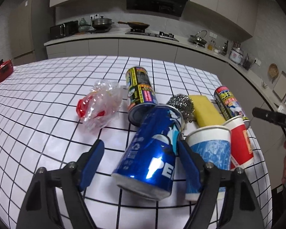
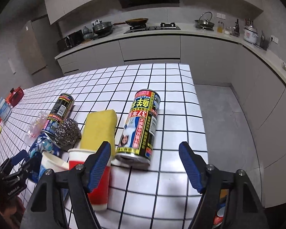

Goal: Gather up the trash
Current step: 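Grasp the blue Pepsi can with the left tool while the right tool grasps the spray can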

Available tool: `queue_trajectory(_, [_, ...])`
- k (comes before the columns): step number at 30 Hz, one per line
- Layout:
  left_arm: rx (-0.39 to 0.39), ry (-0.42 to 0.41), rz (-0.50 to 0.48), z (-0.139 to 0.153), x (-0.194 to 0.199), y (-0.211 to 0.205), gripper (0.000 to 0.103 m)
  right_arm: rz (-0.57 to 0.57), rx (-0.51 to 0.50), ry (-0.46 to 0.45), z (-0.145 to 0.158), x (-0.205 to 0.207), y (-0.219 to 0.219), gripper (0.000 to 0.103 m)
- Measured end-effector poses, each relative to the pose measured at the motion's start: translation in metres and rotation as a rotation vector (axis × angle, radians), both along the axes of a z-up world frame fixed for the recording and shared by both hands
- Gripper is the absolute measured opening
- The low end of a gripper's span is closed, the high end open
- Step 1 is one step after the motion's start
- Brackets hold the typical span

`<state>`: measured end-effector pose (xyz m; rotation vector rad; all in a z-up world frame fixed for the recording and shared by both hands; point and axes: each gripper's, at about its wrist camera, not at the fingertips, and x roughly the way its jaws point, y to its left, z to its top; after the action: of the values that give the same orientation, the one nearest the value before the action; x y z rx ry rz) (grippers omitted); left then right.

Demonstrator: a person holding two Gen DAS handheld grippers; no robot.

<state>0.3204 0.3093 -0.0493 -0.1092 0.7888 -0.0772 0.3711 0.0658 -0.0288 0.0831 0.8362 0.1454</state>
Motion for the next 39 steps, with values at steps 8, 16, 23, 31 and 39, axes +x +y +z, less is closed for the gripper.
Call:
queue_trajectory(8, [-0.010,0.014,0.011,-0.004,0.006,0.010,0.059,0.011,0.006,0.047,-0.017,0.042,0.012,0.075])
queue_trajectory(16, [0.004,0.030,0.046,-0.005,0.008,0.027,0.059,0.003,0.021,0.116,-0.038,0.072,0.014,0.060])
queue_trajectory(23, [0.013,0.051,0.047,-0.011,0.017,0.020,0.060,0.024,0.044,0.137,-0.044,0.078,0.015,0.060])
queue_trajectory(31, [0.006,0.025,0.056,-0.007,0.002,0.022,0.060,0.053,0.088,0.126,-0.035,0.055,0.007,0.056])
queue_trajectory(39, [-0.003,0.011,0.076,-0.003,-0.015,0.024,0.060,0.097,0.080,0.137,-0.032,0.020,0.004,0.056])
